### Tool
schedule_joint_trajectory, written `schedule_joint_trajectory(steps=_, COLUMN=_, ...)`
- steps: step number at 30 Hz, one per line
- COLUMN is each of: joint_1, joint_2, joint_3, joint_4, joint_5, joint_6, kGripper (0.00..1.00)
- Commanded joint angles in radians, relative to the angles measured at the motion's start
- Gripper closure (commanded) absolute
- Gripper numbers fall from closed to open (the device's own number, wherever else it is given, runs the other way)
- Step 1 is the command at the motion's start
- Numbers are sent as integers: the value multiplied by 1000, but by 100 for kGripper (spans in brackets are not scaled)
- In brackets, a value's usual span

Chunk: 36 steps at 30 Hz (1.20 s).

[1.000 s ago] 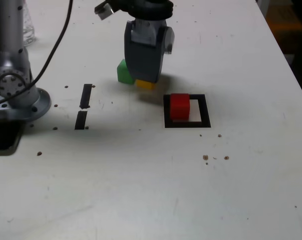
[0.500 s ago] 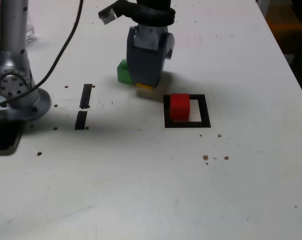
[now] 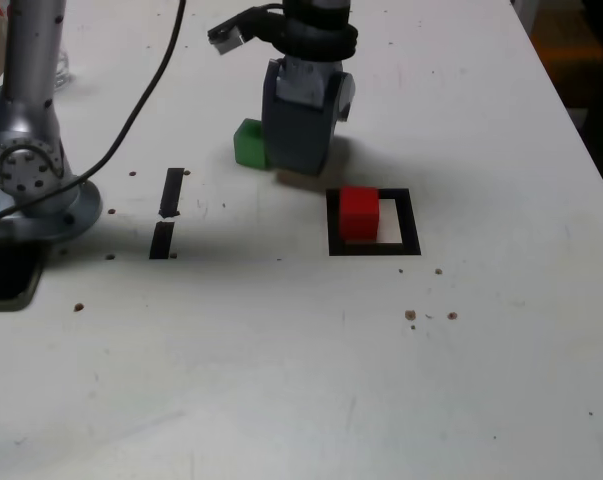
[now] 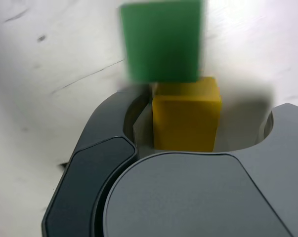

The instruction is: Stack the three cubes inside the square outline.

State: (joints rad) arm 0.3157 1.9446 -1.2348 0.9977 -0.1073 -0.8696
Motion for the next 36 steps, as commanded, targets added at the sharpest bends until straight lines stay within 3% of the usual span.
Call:
schedule_joint_trajectory(steps=1, joint_1=2, joint_2=3, joint_3=-4, joint_4=-4, joint_5=27, joint_6=-13, kGripper=66)
schedule_joint_trajectory(steps=6, joint_1=2, joint_2=1, joint_3=-9, joint_4=-10, joint_5=102, joint_6=-41, kGripper=80)
schedule_joint_trajectory(steps=11, joint_1=1, joint_2=-6, joint_3=-17, joint_4=0, joint_5=136, joint_6=-54, kGripper=86)
schedule_joint_trajectory(steps=25, joint_1=-58, joint_2=-56, joint_3=-60, joint_4=48, joint_5=133, joint_6=-34, kGripper=87)
schedule_joint_trajectory(steps=36, joint_1=-127, joint_2=-98, joint_3=-108, joint_4=48, joint_5=119, joint_6=107, kGripper=90)
